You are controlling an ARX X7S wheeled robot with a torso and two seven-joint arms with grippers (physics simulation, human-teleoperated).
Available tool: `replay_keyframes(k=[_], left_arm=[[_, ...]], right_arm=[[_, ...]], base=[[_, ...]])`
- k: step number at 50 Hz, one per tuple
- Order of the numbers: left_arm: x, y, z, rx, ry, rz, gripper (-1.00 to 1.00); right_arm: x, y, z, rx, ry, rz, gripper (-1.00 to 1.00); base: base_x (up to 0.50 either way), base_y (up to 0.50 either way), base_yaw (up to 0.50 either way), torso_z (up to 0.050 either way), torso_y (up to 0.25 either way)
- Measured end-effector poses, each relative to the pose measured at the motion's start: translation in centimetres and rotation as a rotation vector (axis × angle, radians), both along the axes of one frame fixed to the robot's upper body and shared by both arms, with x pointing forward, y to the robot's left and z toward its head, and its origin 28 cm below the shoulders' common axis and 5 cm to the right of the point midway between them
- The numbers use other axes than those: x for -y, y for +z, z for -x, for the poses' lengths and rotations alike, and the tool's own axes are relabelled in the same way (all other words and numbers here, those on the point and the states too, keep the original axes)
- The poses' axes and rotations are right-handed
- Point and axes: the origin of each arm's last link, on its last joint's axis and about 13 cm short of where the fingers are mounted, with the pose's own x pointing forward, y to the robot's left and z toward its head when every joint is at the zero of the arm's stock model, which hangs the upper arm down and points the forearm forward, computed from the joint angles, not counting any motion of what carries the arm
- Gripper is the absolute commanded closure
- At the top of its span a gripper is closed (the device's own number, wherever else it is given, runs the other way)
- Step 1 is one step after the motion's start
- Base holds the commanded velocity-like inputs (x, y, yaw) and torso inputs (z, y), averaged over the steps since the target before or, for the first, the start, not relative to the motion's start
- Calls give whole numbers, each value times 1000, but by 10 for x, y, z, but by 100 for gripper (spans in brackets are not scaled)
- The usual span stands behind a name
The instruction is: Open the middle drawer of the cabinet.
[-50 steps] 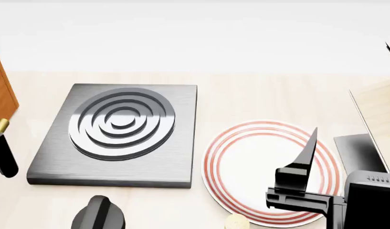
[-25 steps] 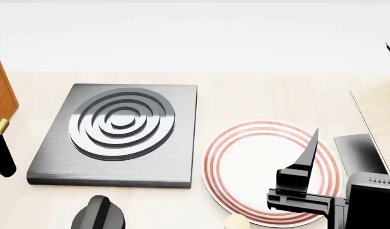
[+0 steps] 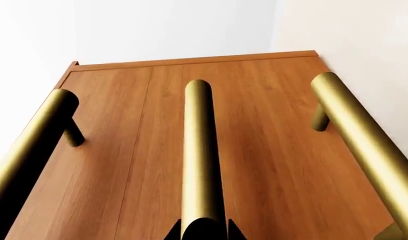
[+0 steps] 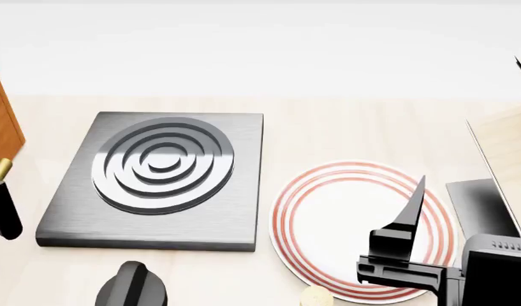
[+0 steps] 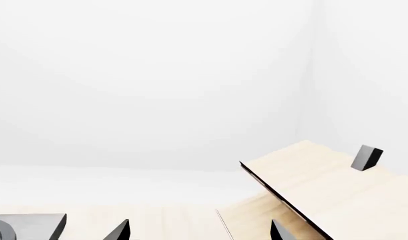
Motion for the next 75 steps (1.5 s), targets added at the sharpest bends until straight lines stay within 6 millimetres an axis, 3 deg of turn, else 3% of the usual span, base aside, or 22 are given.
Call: replay_keyframes(k=[34, 75], left_arm=[[-1, 2, -2, 34, -8, 82, 100], [27, 7, -17, 15, -159, 54, 100]], right_arm=[[1, -2, 1, -4, 0, -4, -100], [2, -5, 1, -9, 3, -11, -100]], base=[[3, 0, -2, 0, 1], [1, 0, -1, 1, 5]])
